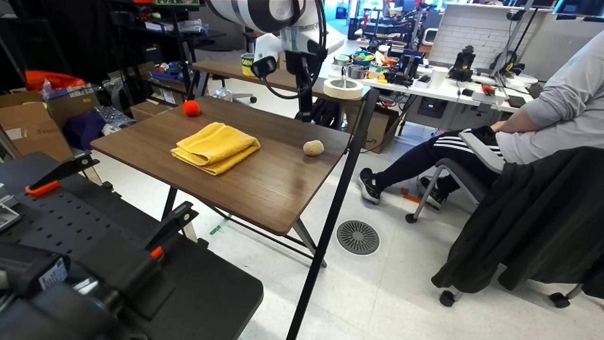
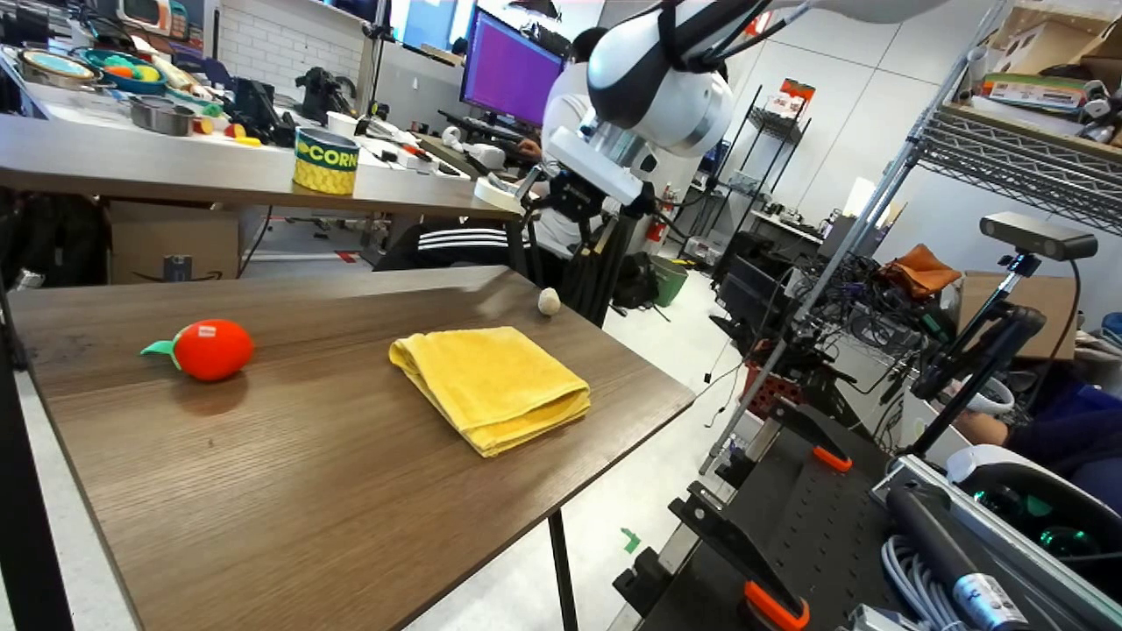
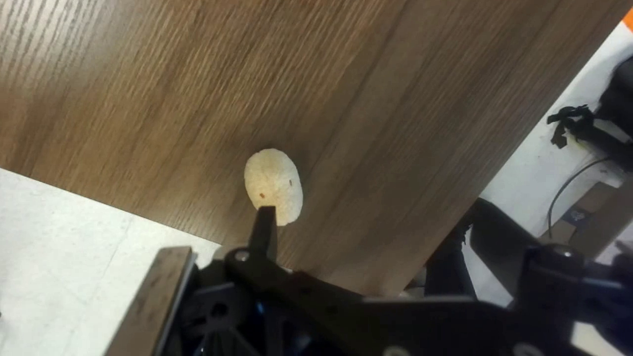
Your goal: Move the small ball forward and wipe the table with a yellow towel
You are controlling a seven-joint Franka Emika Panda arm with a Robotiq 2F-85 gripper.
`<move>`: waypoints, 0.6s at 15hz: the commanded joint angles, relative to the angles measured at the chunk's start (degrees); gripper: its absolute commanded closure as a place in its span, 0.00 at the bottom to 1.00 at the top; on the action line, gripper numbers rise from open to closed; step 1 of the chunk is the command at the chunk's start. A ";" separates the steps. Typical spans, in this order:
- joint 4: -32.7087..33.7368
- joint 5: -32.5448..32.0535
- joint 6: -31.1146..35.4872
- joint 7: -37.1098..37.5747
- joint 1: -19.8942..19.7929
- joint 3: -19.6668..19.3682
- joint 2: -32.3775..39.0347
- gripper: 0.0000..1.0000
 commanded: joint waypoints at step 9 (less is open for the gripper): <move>1.99 -6.42 -17.41 -29.11 -6.41 -1.30 -1.86 0.00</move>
